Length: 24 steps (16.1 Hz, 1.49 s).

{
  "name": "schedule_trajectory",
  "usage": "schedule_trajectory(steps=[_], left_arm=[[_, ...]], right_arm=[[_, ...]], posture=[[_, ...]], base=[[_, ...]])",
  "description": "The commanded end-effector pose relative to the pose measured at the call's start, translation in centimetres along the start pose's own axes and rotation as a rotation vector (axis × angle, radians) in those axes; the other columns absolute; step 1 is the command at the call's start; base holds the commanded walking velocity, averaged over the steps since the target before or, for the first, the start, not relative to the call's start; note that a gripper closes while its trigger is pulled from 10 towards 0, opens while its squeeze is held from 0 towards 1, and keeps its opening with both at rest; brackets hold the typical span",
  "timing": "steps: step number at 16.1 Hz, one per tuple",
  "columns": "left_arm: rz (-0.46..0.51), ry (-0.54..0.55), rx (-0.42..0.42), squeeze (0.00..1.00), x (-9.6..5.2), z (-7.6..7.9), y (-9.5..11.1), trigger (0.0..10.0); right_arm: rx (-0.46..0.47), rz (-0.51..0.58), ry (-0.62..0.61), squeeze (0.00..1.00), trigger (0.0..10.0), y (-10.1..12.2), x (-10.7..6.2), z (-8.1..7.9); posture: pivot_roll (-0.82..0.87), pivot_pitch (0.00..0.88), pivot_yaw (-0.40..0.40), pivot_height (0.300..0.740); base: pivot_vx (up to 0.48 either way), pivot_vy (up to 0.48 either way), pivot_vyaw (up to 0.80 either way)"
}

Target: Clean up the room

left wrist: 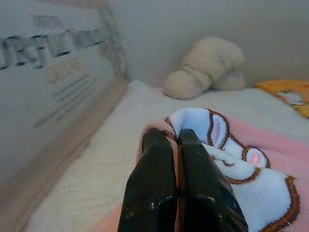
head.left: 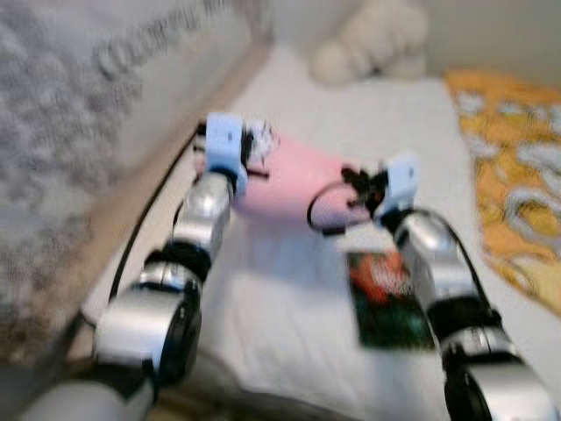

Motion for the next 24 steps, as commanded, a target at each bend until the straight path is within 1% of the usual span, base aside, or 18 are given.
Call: schedule_trajectory(steps=[1, 3, 5, 6, 8, 10, 12, 15, 16, 18, 19, 20, 22, 24], left_arm=[[0.081, 0.168, -0.037, 0.00, -0.3, -4.5, 1.9, 10.0], [0.068, 0.173, -0.040, 0.00, -0.6, -4.4, 1.0, 10.0], [0.045, 0.144, -0.035, 0.00, -0.9, -3.6, -0.1, 10.0], [0.030, 0.127, -0.034, 0.00, -0.9, -3.1, -0.5, 10.0], [0.025, 0.125, -0.018, 0.00, -0.8, -3.0, -0.4, 10.0], [0.022, 0.124, -0.014, 0.00, -0.7, -2.9, -0.3, 10.0], [0.018, 0.121, -0.040, 0.00, -0.5, -2.3, -0.3, 10.0], [0.006, 0.118, -0.043, 0.00, -0.2, -1.7, -0.2, 10.0], [-0.025, 0.120, -0.049, 0.00, 0.0, -0.9, -0.4, 10.0], [-0.029, 0.128, -0.046, 0.00, 0.2, -0.2, -0.4, 10.0], [-0.028, 0.118, -0.056, 0.00, 0.1, 0.4, -0.5, 10.0], [-0.030, 0.107, -0.086, 0.00, 0.0, 1.3, -0.9, 10.0], [-0.035, 0.108, -0.106, 0.00, -0.1, 1.8, -1.2, 10.0], [-0.051, 0.092, -0.123, 0.00, -0.2, 3.1, -1.7, 10.0]], right_arm=[[0.004, -0.029, -0.114, 0.00, 10.0, -0.5, -1.4, 2.9], [0.000, -0.029, -0.106, 0.00, 10.0, -0.3, -1.4, 2.9], [0.010, -0.040, -0.094, 0.00, 10.0, -0.8, -1.6, 2.4], [0.017, -0.051, -0.084, 0.00, 10.0, -1.3, -1.7, 2.0], [0.019, -0.058, -0.075, 0.00, 10.0, -1.5, -1.8, 1.8], [0.017, -0.060, -0.075, 0.00, 10.0, -1.5, -1.7, 1.9], [0.012, -0.056, -0.082, 0.00, 10.0, -1.1, -1.7, 2.4], [0.004, -0.059, -0.084, 0.00, 10.0, -1.1, -1.7, 2.5], [-0.022, -0.073, -0.077, 0.00, 10.0, -1.0, -1.6, 2.8], [-0.019, -0.069, -0.105, 0.00, 10.0, -0.6, -1.6, 3.7], [-0.022, -0.071, -0.115, 0.00, 10.0, -0.5, -1.7, 4.1], [-0.024, -0.074, -0.127, 0.00, 10.0, -0.5, -1.9, 4.6], [-0.032, -0.077, -0.131, 0.00, 10.0, -0.6, -2.1, 4.7], [-0.049, -0.084, -0.137, 0.00, 10.0, -0.6, -2.2, 5.2]], posture=[[0.03, 0.000, -0.044, 0.740], [0.03, 0.000, -0.046, 0.740], [0.03, 0.000, -0.052, 0.740], [0.04, 0.000, -0.056, 0.740], [0.04, 0.000, -0.057, 0.740], [0.04, 0.000, -0.056, 0.740], [0.03, 0.000, -0.052, 0.740], [0.03, 0.000, -0.054, 0.740], [0.03, 0.000, -0.052, 0.740], [0.03, 0.000, -0.046, 0.740], [0.03, 0.000, -0.045, 0.740], [0.03, 0.000, -0.044, 0.740], [0.03, 0.000, -0.045, 0.740], [0.03, 0.000, -0.046, 0.740]], base=[[0.428, 0.000, 0.00], [0.000, 0.223, 0.00], [0.000, 0.000, 0.00], [0.000, 0.480, 0.00], [0.000, 0.480, 0.00], [0.000, 0.480, 0.00], [0.000, 0.480, 0.00], [0.000, 0.480, 0.00], [0.000, 0.480, 0.00], [0.000, 0.000, 0.33], [0.000, 0.000, 0.61], [0.000, 0.000, 0.59], [0.000, 0.000, 0.57], [0.000, 0.000, 0.55]])
Point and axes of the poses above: a point about 5 cm out from each wrist's last joint towards the gripper, its own x axis pointing out of the wrist towards the gripper, its own y axis along the axis of the wrist's last joint, z = x × y, the point moved 2 cm from there along x, pointing out of the wrist towards the gripper, and after that the axes turned 2 degrees about -x, right-handed, at the moved point
